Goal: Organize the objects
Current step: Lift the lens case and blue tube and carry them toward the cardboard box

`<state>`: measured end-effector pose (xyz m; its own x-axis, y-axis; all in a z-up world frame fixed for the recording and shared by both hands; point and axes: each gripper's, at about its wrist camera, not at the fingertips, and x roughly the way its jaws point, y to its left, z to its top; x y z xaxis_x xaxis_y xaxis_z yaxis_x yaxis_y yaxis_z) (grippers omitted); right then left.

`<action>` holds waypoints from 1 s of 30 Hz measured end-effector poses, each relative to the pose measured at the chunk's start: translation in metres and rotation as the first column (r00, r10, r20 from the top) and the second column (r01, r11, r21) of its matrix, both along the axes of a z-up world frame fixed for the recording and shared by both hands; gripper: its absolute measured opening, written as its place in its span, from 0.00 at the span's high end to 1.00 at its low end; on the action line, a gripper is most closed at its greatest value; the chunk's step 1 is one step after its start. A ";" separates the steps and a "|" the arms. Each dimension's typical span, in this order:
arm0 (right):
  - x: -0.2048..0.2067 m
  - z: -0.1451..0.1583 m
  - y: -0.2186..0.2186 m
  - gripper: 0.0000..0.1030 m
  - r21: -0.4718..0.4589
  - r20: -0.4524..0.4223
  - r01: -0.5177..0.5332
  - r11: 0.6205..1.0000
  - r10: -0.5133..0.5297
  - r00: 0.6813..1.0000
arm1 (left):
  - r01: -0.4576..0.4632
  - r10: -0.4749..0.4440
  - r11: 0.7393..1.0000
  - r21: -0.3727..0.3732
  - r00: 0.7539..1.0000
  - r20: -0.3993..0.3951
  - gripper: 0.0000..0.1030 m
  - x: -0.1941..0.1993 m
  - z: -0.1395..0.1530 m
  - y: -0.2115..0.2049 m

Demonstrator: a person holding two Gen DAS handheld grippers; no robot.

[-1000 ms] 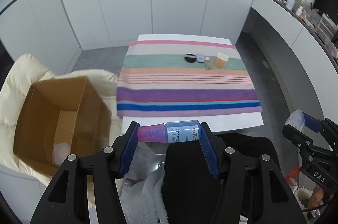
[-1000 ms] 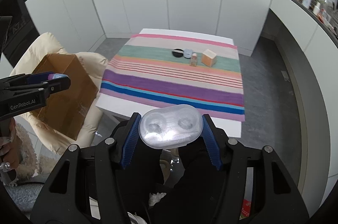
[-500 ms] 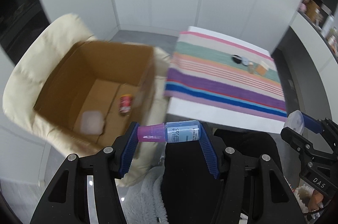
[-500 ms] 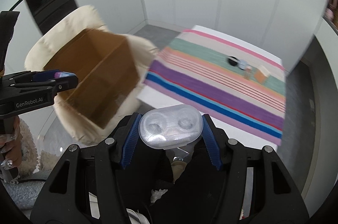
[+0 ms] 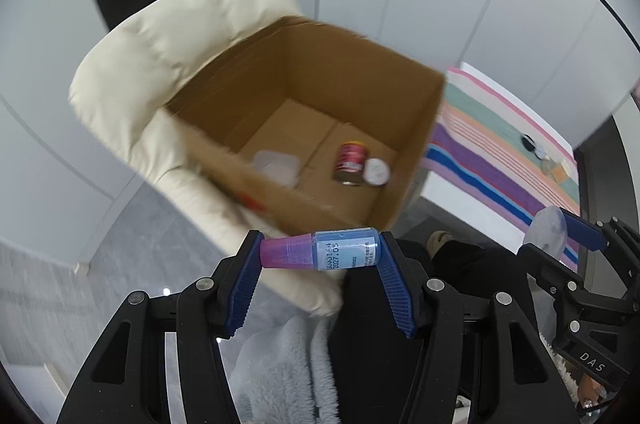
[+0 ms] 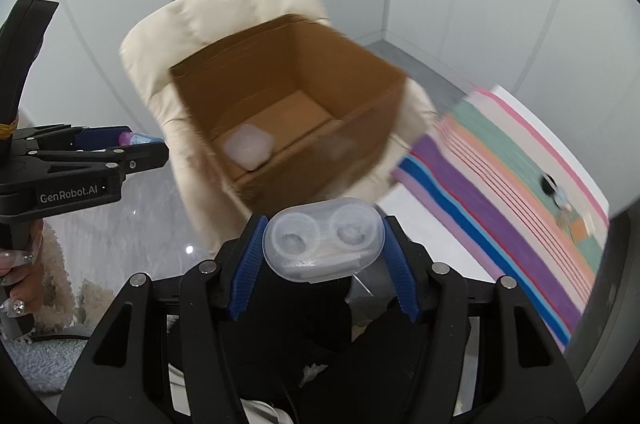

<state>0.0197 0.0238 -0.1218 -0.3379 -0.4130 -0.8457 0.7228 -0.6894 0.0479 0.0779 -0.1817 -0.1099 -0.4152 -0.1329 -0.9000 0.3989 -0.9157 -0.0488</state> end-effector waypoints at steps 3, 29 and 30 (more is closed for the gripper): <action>0.004 -0.004 -0.022 0.41 0.012 0.006 -0.047 0.999 0.047 0.999 | -0.030 0.030 0.999 0.016 1.000 0.007 0.43 0.004 -0.004 -0.015; -0.097 -0.056 -0.124 0.41 0.055 0.049 -0.134 0.989 0.132 0.990 | -0.020 0.020 1.000 0.001 0.998 0.067 0.43 -0.111 -0.059 -0.062; -0.104 -0.059 -0.129 0.41 0.054 0.053 -0.136 0.989 0.133 0.990 | -0.017 0.019 1.000 -0.022 0.997 0.074 0.43 -0.119 -0.063 -0.065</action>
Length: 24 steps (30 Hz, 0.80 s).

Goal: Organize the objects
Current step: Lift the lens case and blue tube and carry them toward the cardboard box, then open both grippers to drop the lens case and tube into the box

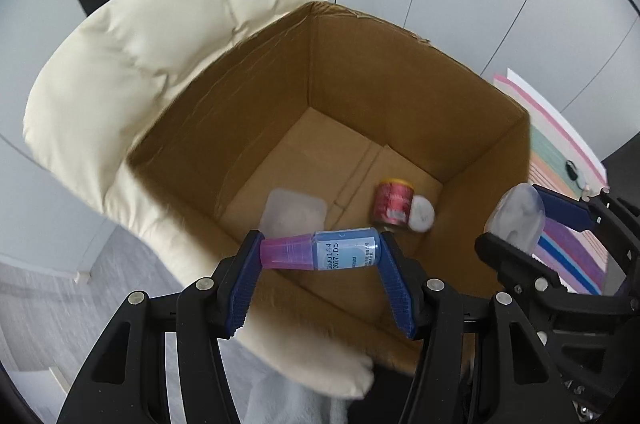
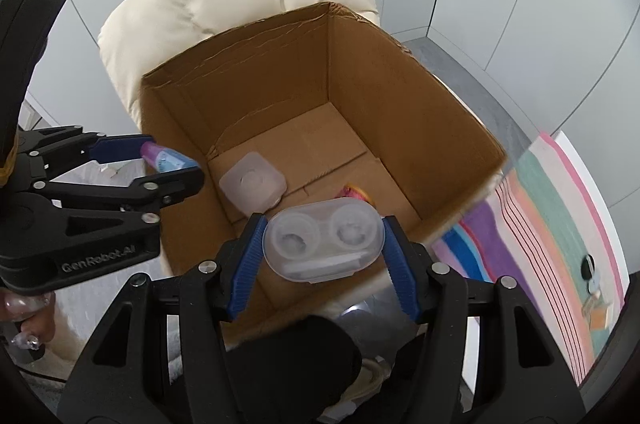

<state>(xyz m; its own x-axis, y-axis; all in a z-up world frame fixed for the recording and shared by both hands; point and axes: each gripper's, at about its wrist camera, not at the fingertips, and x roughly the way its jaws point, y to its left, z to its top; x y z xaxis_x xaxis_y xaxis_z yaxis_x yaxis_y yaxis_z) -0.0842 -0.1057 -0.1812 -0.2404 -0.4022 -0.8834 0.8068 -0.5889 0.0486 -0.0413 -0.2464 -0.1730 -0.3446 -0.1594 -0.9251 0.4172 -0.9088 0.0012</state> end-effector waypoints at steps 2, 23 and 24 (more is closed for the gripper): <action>-0.010 -0.006 -0.009 0.41 0.004 0.000 0.001 1.000 -0.001 1.000 | 0.004 -0.004 1.000 -0.016 1.000 0.005 0.43 -0.011 -0.005 -0.004; -0.049 -0.029 -0.019 0.05 -0.041 0.055 0.077 0.996 -0.075 0.996 | -0.030 0.028 0.997 0.076 0.999 0.026 0.13 -0.019 -0.026 -0.030; -0.048 -0.028 -0.019 0.05 -0.041 0.054 0.079 0.996 -0.076 0.996 | -0.030 0.028 0.997 0.077 0.999 0.024 0.13 -0.017 -0.025 -0.030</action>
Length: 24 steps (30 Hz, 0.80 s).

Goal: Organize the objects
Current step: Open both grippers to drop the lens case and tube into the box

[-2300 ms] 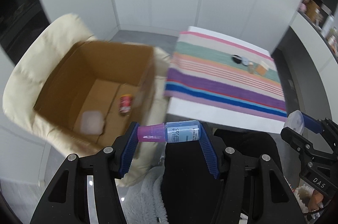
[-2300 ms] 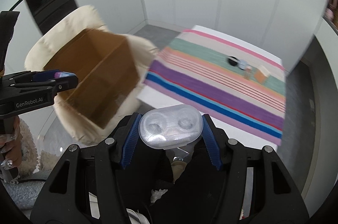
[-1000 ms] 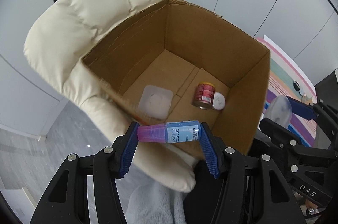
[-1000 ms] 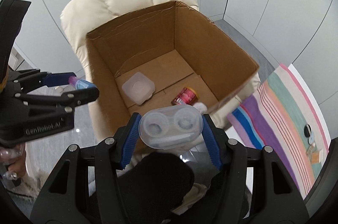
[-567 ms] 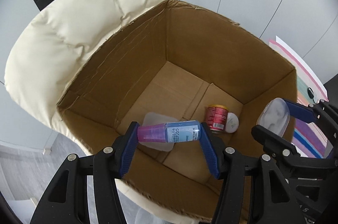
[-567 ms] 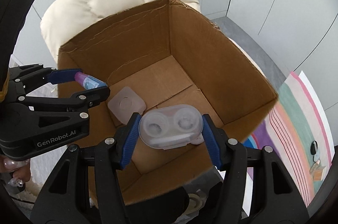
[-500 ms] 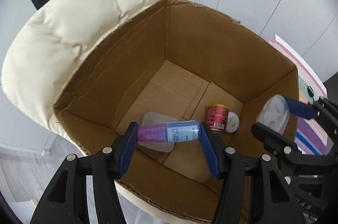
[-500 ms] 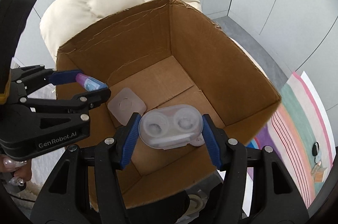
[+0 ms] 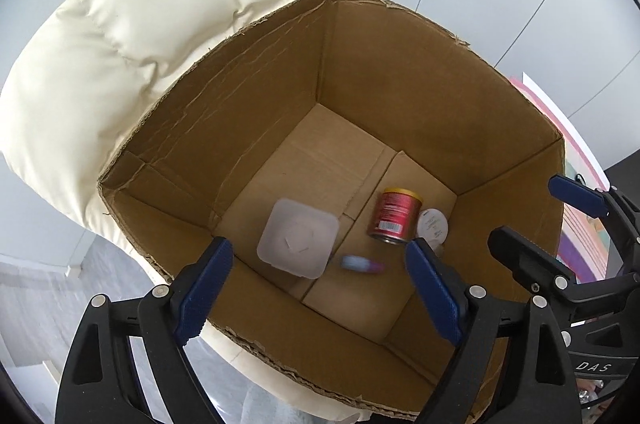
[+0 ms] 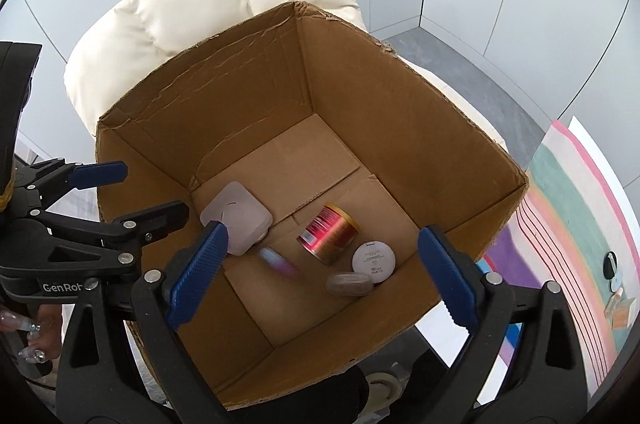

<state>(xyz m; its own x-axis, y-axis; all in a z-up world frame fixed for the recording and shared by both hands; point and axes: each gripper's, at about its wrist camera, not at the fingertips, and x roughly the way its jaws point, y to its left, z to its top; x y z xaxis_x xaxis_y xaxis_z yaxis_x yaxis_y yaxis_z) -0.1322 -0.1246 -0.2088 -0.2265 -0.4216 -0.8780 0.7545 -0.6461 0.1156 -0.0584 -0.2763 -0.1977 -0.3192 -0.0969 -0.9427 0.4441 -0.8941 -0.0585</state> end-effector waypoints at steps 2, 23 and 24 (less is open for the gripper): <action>0.001 0.002 0.001 0.05 -0.001 -0.002 0.001 1.000 -0.001 1.000 | 0.000 0.000 1.000 -0.003 1.000 -0.004 0.13 0.002 0.003 0.003; 0.040 0.033 0.046 0.05 0.027 -0.010 0.114 0.993 -0.114 0.993 | 0.004 -0.005 1.000 -0.025 0.999 -0.036 0.13 0.057 0.035 0.018; 0.046 0.036 0.053 0.05 0.028 -0.010 0.122 0.992 -0.122 0.992 | 0.008 -0.009 1.000 -0.021 0.999 -0.036 0.13 0.065 0.036 0.021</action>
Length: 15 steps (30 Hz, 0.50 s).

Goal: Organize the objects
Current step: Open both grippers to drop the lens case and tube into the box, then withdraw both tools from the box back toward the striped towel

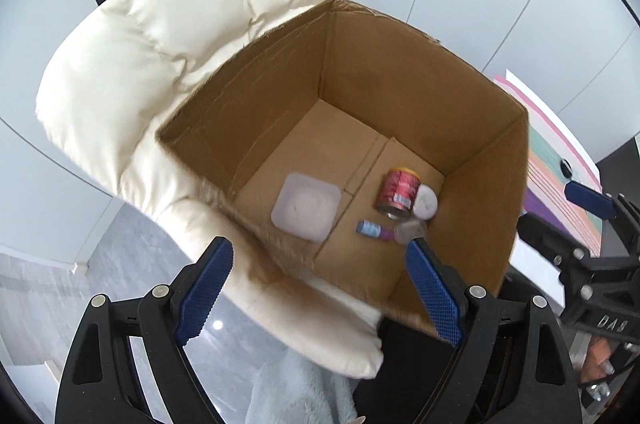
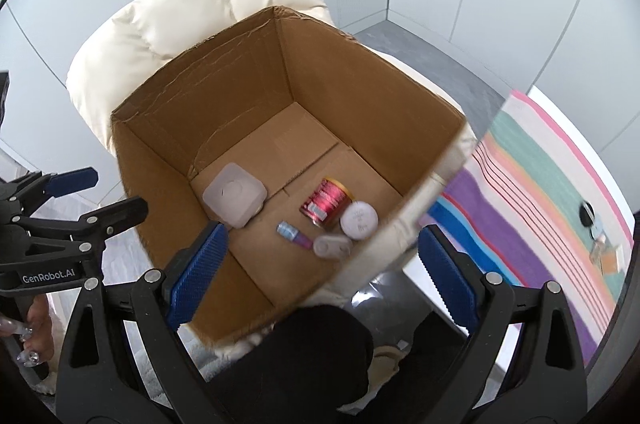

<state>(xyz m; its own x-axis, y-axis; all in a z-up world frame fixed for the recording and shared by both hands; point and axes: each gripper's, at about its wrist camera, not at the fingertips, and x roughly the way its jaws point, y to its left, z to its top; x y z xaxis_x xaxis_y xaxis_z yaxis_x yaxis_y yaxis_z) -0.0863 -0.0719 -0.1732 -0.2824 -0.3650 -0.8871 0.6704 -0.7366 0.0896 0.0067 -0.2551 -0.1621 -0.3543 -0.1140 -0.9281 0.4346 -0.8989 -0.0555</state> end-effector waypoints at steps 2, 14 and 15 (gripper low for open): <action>0.011 0.003 0.009 0.05 0.005 -0.002 0.006 1.000 -0.006 1.000 | 0.005 -0.005 1.000 0.010 1.000 0.006 0.13 0.012 0.000 0.004; 0.085 0.016 0.052 0.05 0.014 -0.014 -0.010 1.000 0.010 1.000 | 0.036 -0.035 0.999 0.022 0.999 -0.035 0.13 0.072 0.015 0.040; 0.090 0.017 0.055 0.05 0.016 -0.017 -0.014 1.000 0.014 1.000 | 0.039 -0.038 0.999 0.020 0.999 -0.033 0.13 0.074 0.015 0.043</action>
<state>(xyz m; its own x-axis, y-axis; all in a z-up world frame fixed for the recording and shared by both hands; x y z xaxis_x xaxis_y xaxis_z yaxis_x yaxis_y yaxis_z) 0.0041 -0.0172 -0.1565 -0.2923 -0.3549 -0.8880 0.6820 -0.7283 0.0665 0.0810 -0.2119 -0.1467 -0.3880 -0.0806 -0.9181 0.3973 -0.9135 -0.0877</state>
